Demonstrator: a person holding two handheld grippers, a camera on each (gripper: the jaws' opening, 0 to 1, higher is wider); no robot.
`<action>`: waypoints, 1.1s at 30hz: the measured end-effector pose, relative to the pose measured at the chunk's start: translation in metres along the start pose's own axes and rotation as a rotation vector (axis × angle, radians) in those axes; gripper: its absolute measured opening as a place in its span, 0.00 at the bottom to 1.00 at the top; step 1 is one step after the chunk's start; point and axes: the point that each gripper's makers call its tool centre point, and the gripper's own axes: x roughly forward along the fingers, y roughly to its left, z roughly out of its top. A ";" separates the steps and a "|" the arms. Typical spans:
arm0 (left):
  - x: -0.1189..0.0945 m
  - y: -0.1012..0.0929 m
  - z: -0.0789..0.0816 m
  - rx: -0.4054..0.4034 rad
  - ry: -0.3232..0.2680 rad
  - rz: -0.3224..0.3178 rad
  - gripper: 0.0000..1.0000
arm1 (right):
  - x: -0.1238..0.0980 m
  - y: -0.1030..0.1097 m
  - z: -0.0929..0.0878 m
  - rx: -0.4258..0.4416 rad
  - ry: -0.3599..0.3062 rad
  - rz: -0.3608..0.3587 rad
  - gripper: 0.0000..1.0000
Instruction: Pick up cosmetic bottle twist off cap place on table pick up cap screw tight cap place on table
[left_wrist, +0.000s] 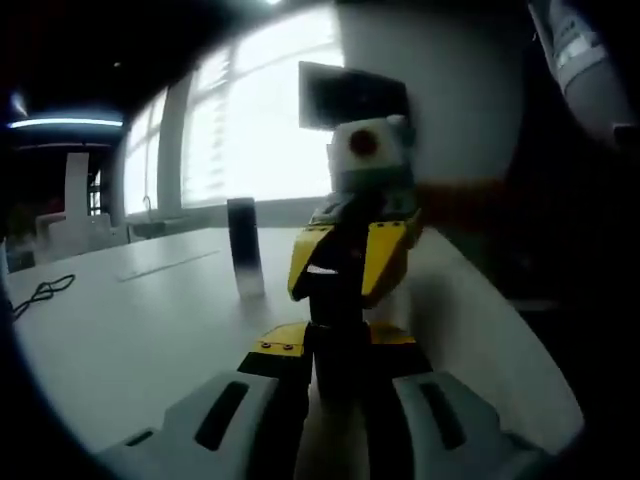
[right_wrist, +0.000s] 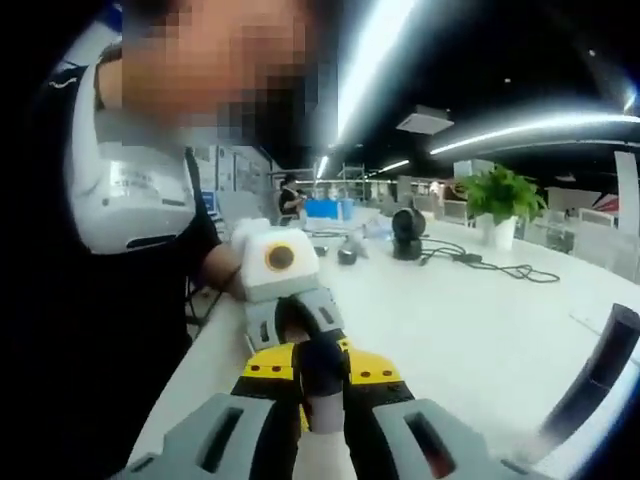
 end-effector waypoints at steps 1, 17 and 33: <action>0.000 0.000 0.000 0.002 0.000 0.000 0.09 | -0.001 -0.001 0.000 0.003 0.000 -0.020 0.10; 0.000 0.003 0.000 0.010 0.000 0.012 0.09 | -0.003 -0.006 0.000 0.019 -0.029 -0.317 0.10; 0.000 0.008 -0.001 0.014 0.005 0.037 0.09 | -0.009 -0.014 0.000 0.081 -0.092 -0.693 0.10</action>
